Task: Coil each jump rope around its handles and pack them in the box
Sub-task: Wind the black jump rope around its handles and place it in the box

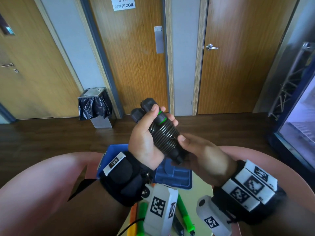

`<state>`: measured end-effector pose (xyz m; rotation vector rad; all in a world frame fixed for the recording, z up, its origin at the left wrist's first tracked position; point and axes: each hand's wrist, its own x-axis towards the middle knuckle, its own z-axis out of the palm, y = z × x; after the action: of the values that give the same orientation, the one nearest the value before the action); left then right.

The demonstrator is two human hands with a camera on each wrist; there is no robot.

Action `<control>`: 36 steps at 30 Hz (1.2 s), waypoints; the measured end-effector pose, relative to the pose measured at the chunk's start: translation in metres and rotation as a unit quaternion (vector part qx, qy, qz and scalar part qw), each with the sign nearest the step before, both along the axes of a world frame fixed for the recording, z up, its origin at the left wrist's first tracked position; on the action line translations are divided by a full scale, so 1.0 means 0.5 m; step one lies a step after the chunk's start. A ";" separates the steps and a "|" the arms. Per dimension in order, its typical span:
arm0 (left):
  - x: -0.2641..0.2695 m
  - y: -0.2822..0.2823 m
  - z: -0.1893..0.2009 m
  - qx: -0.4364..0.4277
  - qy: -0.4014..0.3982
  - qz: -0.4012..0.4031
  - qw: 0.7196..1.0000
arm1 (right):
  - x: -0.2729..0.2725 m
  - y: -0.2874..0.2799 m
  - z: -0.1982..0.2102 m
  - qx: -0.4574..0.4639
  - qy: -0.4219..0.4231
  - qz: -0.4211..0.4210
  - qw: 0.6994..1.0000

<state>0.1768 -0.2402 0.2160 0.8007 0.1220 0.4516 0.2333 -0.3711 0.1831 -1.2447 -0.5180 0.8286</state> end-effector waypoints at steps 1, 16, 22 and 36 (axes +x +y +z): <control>-0.001 0.000 -0.001 -0.001 -0.002 0.001 1.000 | -0.002 -0.005 0.004 0.022 0.021 0.028 0.999; -0.014 -0.028 -0.016 0.011 0.011 0.055 0.998 | -0.050 0.007 -0.003 -0.011 -0.062 -0.094 0.994; -0.010 -0.019 -0.023 0.032 0.022 0.069 0.997 | -0.042 0.020 0.000 -0.033 -0.039 -0.079 0.996; 0.026 0.050 -0.128 0.118 0.154 0.060 0.979 | -0.013 0.023 -0.092 -0.014 0.169 0.043 0.985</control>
<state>0.1897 -0.2151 0.1522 1.0992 0.4131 0.4588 0.2267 -0.3596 0.1372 -1.0827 -0.2874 1.0976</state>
